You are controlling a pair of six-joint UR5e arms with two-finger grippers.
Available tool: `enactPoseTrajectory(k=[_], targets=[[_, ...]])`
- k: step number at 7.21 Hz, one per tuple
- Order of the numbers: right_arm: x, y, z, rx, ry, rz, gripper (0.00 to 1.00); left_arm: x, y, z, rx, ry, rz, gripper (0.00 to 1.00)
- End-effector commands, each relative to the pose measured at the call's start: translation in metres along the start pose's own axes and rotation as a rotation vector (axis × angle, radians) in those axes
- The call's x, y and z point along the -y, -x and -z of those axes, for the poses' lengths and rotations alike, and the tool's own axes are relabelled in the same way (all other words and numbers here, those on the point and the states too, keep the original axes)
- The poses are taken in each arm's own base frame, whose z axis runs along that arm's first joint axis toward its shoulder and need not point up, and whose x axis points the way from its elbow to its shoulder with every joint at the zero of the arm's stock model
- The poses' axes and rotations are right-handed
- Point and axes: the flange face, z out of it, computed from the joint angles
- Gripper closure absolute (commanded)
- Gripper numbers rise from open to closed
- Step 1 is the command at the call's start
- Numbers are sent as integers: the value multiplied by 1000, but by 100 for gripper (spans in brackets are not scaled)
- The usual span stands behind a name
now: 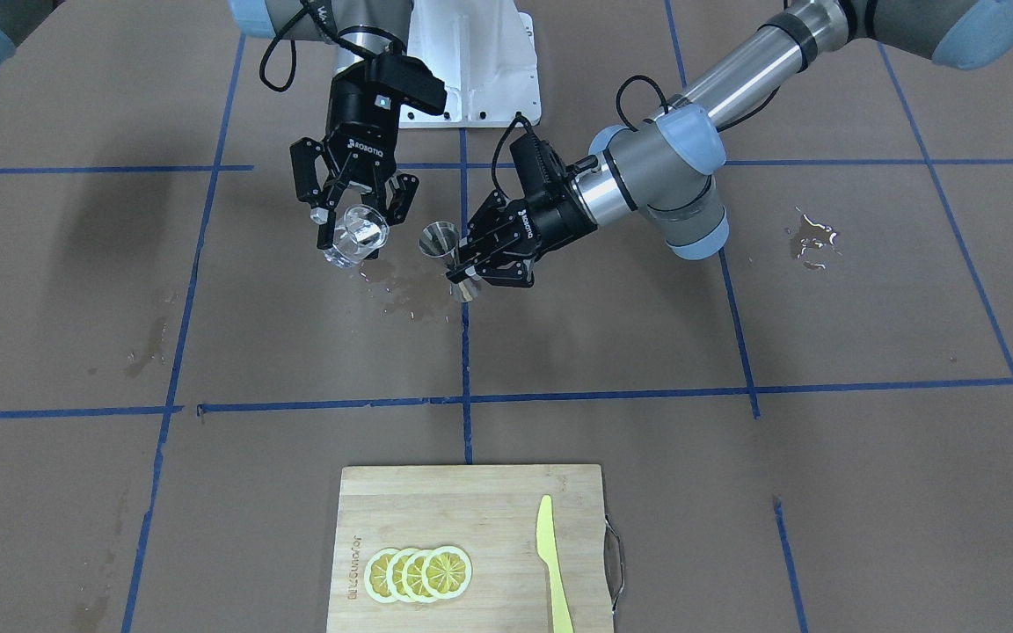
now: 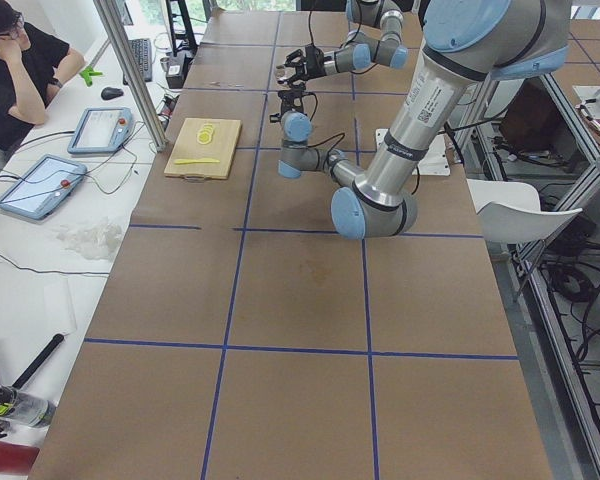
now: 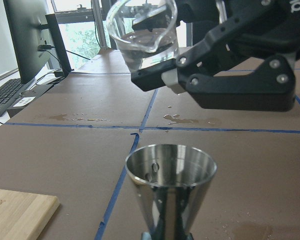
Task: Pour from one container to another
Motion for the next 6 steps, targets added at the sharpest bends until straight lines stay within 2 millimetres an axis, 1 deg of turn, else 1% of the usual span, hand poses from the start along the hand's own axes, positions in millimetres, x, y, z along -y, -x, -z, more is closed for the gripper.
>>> enactPoseTrajectory(k=[1, 3, 5, 6], targets=[[9, 7, 9, 6, -16, 31, 100, -1, 0, 0, 0, 2, 1, 100], [12, 14, 11, -4, -27, 87, 100, -1, 0, 0, -1, 1, 0, 100], [24, 17, 14, -25, -27, 129, 100, -1, 0, 0, -1, 3, 1, 100], [24, 19, 15, -25, -25, 139, 100, -1, 0, 0, -1, 3, 2, 100]])
